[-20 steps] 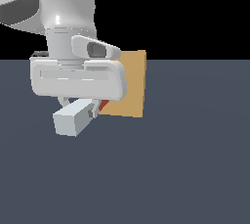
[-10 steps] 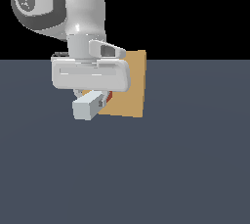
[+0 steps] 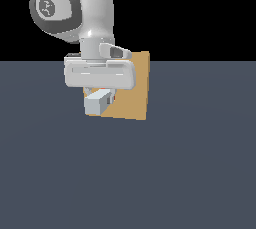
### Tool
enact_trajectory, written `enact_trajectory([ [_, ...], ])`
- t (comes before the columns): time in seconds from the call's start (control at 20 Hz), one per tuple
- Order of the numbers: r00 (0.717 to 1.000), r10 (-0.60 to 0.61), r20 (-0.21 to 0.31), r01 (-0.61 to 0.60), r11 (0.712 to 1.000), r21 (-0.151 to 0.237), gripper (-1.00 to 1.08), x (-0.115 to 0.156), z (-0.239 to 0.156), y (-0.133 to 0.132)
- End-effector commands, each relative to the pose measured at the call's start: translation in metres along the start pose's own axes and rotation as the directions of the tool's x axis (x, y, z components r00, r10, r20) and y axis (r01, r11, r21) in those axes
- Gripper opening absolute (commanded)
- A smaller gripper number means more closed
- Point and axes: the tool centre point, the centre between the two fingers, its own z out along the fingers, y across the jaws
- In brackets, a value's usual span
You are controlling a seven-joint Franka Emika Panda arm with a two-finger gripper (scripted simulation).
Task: Insert the peg into the horizontal hole in a box.
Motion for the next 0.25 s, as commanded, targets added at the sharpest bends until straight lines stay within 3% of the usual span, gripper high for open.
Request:
enact_trajectory([
  [0.0,1.0,-0.008,-0.006,0.008,1.0,-0.007,-1.0,0.0121,-0.0015,0.0021],
  [0.2,1.0,-0.008,-0.006,0.008,1.0,-0.007,-1.0,0.0095,-0.0016,0.0029],
])
